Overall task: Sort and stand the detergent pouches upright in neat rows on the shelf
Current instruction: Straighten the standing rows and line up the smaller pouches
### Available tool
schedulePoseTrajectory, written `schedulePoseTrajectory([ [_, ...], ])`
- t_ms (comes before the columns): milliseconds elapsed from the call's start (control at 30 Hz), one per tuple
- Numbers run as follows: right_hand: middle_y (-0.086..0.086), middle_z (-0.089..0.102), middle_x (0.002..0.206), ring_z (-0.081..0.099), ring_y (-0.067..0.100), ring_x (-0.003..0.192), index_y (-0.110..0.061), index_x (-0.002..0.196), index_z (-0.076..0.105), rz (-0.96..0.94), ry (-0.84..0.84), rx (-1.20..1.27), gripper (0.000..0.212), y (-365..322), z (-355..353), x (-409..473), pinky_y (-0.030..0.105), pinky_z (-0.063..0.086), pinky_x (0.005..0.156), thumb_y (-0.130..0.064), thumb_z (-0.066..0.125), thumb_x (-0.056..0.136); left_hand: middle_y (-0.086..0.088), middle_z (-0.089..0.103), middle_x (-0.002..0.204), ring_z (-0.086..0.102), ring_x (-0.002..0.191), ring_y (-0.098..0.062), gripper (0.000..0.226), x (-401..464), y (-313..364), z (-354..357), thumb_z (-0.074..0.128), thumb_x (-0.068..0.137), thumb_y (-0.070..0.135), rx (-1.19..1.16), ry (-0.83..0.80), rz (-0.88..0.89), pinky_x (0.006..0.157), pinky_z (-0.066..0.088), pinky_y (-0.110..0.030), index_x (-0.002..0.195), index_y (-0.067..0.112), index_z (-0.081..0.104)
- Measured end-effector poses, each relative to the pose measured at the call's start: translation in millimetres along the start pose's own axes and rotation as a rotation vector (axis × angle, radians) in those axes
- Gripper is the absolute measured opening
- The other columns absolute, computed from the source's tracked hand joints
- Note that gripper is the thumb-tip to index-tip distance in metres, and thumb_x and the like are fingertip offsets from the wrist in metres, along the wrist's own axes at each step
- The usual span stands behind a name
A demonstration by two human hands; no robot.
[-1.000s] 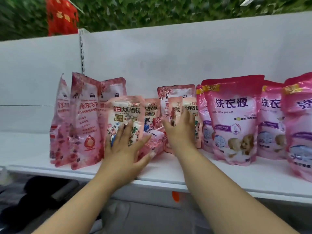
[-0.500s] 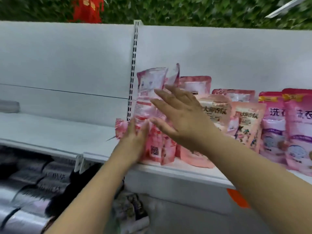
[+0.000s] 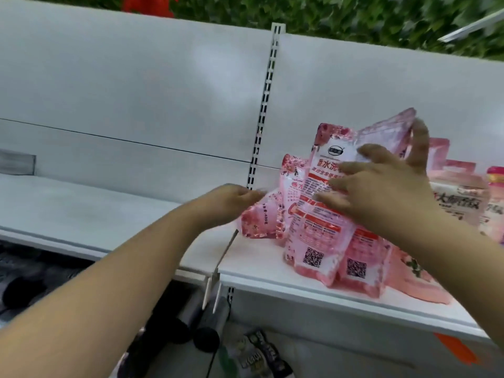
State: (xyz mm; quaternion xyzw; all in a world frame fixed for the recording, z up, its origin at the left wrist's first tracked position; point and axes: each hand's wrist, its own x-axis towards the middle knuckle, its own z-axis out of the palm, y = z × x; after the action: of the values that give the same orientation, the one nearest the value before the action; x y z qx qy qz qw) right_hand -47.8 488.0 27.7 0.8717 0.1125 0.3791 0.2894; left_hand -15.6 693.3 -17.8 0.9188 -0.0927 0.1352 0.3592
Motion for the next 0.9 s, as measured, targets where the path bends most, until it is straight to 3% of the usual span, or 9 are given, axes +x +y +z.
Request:
schedulePoseTrajectory([
  [167,-0.017,0.027,0.15,0.015,0.019,0.142,-0.047,0.134,0.037,0.045,-0.165,0.022,0.105,2.3,-8.0,-3.3,0.066,-0.024,0.096,-0.084,-0.011,0.048,-0.01,0.063,0.112,0.054,0.093,-0.021,0.057,61.4,-11.3,-5.6,0.045,0.088,0.056,0.192,-0.047,-0.036,0.078,0.036,-0.026,0.102,0.005,0.065],
  [267,-0.02,0.019,0.152,0.011,0.017,0.143,-0.05,0.137,0.026,0.053,-0.183,0.026,0.108,7.7,-4.8,-7.2,0.067,-0.027,0.093,-0.092,-0.014,0.045,-0.009,0.06,0.108,0.053,0.092,-0.02,0.067,88.7,-9.9,-0.7,0.044,0.085,0.062,0.254,-0.094,-0.023,0.079,0.037,-0.028,0.111,0.003,0.063],
  [400,-0.021,0.014,0.152,0.008,0.016,0.143,-0.051,0.138,0.017,0.068,-0.196,-0.006,0.115,10.0,0.9,-10.8,0.062,-0.035,0.079,-0.081,-0.024,0.035,-0.012,0.056,0.127,0.056,0.107,-0.025,0.081,110.0,-4.3,12.1,0.047,0.076,0.071,0.42,-0.27,-0.076,0.091,0.04,-0.033,0.124,0.007,0.053],
  [467,-0.021,0.013,0.153,0.006,0.016,0.143,-0.051,0.139,0.017,0.085,-0.23,-0.002,0.114,10.1,1.3,-11.7,0.06,-0.037,0.079,-0.081,-0.024,0.036,-0.008,0.068,0.096,0.063,0.082,-0.02,0.077,115.0,0.2,11.8,0.047,0.073,0.074,0.566,-0.421,-0.142,0.085,0.045,-0.031,0.106,0.006,0.062],
  [533,-0.022,0.011,0.153,0.004,0.014,0.143,-0.052,0.138,0.018,0.092,-0.254,0.009,0.114,12.9,2.7,-14.5,0.057,-0.039,0.076,-0.082,-0.022,0.036,-0.003,0.063,0.063,0.062,0.056,-0.015,0.062,113.6,4.1,5.9,0.05,0.076,0.069,0.602,-0.516,-0.205,0.071,0.044,-0.027,0.08,0.008,0.061],
  [600,-0.023,0.008,0.153,0.002,0.013,0.143,-0.053,0.138,0.016,0.098,-0.286,0.028,0.111,14.9,-0.6,-16.5,0.052,-0.042,0.072,-0.087,-0.019,0.038,-0.009,0.07,0.087,0.069,0.084,-0.023,0.054,110.0,-5.5,-2.0,0.06,0.078,0.057,0.502,-0.55,-0.232,0.072,0.045,-0.03,0.094,0.005,0.064],
  [667,-0.022,0.007,0.153,0.003,0.014,0.143,-0.052,0.139,0.016,0.114,-0.322,0.062,0.103,14.7,-5.5,-17.3,0.05,-0.042,0.077,-0.091,-0.008,0.047,-0.017,0.065,0.112,0.062,0.106,-0.034,0.059,105.3,-23.3,-8.4,0.071,0.075,0.044,0.349,-0.488,-0.23,0.081,0.051,-0.039,0.112,0.0,0.058],
  [767,-0.022,0.01,0.153,0.008,0.014,0.143,-0.052,0.138,0.02,0.149,-0.306,0.106,0.101,11.1,-4.7,-16.5,0.059,-0.024,0.1,-0.089,-0.009,0.049,-0.017,0.069,0.103,0.067,0.093,-0.034,0.055,96.5,-45.2,-24.1,0.079,0.07,0.032,0.241,-0.324,-0.186,0.085,0.052,-0.049,0.111,0.001,0.059],
  [900,-0.022,0.01,0.153,0.008,0.013,0.142,-0.053,0.137,0.021,0.161,-0.275,0.137,0.099,5.3,-3.5,-16.0,0.06,-0.016,0.105,-0.091,-0.011,0.051,-0.013,0.07,0.092,0.068,0.081,-0.031,0.037,82.3,-57.6,-51.2,0.078,0.07,0.025,0.094,-0.075,-0.166,0.08,0.055,-0.05,0.098,0.009,0.06],
])
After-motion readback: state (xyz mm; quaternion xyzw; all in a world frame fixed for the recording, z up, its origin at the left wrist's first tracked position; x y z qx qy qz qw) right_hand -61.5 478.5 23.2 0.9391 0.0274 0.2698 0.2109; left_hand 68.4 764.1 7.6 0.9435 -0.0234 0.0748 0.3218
